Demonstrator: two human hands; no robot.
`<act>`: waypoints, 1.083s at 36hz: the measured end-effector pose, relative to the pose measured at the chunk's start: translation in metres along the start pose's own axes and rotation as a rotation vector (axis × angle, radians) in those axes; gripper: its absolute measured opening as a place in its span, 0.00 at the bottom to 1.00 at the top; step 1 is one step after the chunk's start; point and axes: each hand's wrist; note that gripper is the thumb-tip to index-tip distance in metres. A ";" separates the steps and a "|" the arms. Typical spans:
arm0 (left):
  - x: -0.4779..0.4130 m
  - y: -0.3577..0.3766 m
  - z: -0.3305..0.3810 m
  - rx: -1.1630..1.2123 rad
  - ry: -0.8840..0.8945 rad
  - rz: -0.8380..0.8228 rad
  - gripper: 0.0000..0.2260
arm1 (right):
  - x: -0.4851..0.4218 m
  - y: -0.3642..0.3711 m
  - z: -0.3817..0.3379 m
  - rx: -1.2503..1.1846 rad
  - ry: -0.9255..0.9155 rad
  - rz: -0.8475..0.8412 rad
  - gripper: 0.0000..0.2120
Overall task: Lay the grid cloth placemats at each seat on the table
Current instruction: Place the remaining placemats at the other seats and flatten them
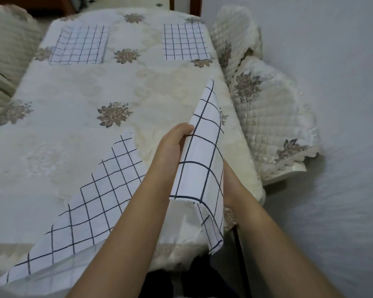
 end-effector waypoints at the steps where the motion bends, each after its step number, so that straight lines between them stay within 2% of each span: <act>1: -0.002 0.001 0.001 0.041 -0.012 0.009 0.12 | -0.005 -0.003 0.000 -0.003 -0.042 -0.017 0.25; 5: -0.014 0.004 0.005 0.183 -0.028 0.069 0.10 | -0.026 -0.018 0.004 -0.029 0.061 -0.057 0.33; 6: -0.018 0.003 0.005 0.192 -0.029 0.080 0.09 | -0.031 -0.018 0.006 -0.026 0.044 -0.037 0.32; 9: -0.029 -0.002 0.005 0.151 -0.033 0.083 0.08 | -0.046 -0.018 0.004 0.053 0.025 0.039 0.18; 10: -0.034 -0.007 0.004 0.123 -0.038 0.084 0.08 | -0.050 -0.019 0.001 0.024 0.015 0.084 0.17; 12: -0.044 -0.020 0.000 0.004 -0.029 0.108 0.08 | -0.053 -0.023 -0.009 -0.032 0.031 0.072 0.14; 15: -0.064 -0.044 -0.007 -0.253 -0.003 0.156 0.10 | -0.065 -0.038 -0.025 -0.015 -0.009 0.271 0.16; 16: -0.071 -0.052 -0.010 -0.310 -0.015 0.168 0.12 | -0.068 -0.044 -0.031 0.014 -0.034 0.330 0.13; 18: -0.085 -0.068 -0.017 -0.431 -0.062 0.196 0.12 | -0.076 -0.054 -0.043 0.102 -0.093 0.428 0.03; 21: -0.102 -0.089 -0.036 -0.590 -0.139 0.251 0.10 | -0.087 -0.070 -0.056 0.289 -0.171 0.512 0.09; 24: -0.113 -0.100 -0.057 -0.740 -0.191 0.247 0.08 | -0.093 -0.077 -0.062 0.461 -0.210 0.552 0.07; 29: -0.125 -0.107 -0.088 -0.953 -0.273 0.225 0.10 | -0.105 -0.087 -0.058 0.611 -0.189 0.591 0.05; 31: -0.129 -0.106 -0.091 -0.981 -0.277 0.230 0.10 | -0.107 -0.089 -0.055 0.676 -0.178 0.602 0.03; 34: -0.134 -0.099 -0.088 -1.032 -0.284 0.197 0.12 | -0.113 -0.094 -0.051 0.744 -0.185 0.627 0.09; 36: -0.137 -0.095 -0.086 -1.029 -0.262 0.171 0.09 | -0.115 -0.095 -0.052 0.779 -0.174 0.631 0.02; 39: -0.138 -0.089 -0.082 -0.962 -0.166 0.141 0.12 | -0.119 -0.097 -0.053 0.799 -0.169 0.628 0.11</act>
Point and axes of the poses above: each hand's wrist, its own x-axis away from the middle knuckle, its own y-axis out of the palm, z = x × y, and after that the axes turned 8 degrees about -x, right-handed
